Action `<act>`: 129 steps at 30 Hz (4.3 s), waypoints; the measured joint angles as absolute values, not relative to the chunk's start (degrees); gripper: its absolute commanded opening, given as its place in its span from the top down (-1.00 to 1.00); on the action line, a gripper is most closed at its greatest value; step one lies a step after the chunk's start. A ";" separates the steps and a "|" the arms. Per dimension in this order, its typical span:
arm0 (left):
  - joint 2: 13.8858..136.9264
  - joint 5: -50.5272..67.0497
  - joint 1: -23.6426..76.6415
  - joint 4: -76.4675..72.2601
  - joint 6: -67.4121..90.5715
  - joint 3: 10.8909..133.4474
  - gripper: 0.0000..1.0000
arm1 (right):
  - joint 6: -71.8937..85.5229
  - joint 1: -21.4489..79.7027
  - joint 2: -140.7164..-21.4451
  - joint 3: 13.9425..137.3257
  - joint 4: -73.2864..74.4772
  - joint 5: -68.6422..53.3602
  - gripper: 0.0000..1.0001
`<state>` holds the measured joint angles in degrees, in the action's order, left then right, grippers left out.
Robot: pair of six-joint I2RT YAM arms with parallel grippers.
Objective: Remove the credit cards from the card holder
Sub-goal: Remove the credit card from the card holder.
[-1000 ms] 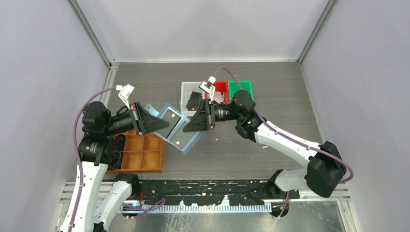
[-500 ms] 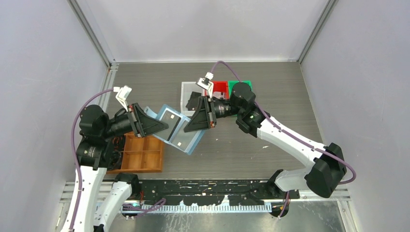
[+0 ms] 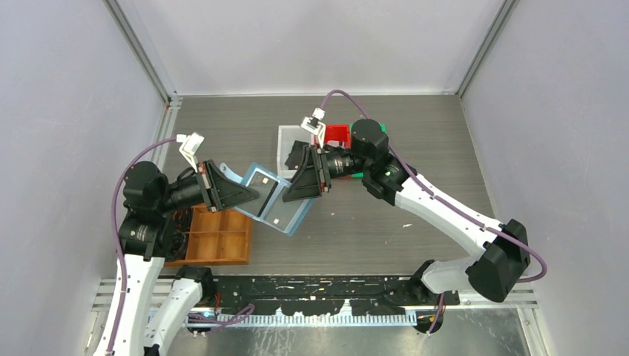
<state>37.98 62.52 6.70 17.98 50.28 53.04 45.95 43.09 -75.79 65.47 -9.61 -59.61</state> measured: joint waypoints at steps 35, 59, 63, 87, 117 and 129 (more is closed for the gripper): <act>40.75 48.71 5.87 23.75 46.78 53.15 1.00 | 66.65 49.08 -79.70 56.10 -27.53 -37.52 -0.08; 39.33 50.39 5.17 18.41 53.43 54.26 0.84 | 78.89 49.41 -85.06 55.02 -49.82 -37.36 0.57; 39.07 50.94 5.21 18.17 53.93 54.26 0.78 | 79.66 49.56 -85.03 53.65 -52.01 -36.45 0.76; 39.13 55.33 5.67 17.61 58.08 54.26 0.98 | 69.82 50.81 -75.99 48.05 -45.69 -30.57 0.99; 39.11 54.89 5.61 17.61 59.18 55.18 1.00 | 72.58 51.33 -76.53 43.66 -54.70 -29.04 0.99; 39.24 54.08 5.50 17.85 59.18 55.83 1.00 | 72.62 51.33 -76.49 42.41 -56.21 -27.55 0.56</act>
<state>39.24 54.08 5.50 17.85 59.18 55.83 72.62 51.33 -76.49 42.41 -56.21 -27.55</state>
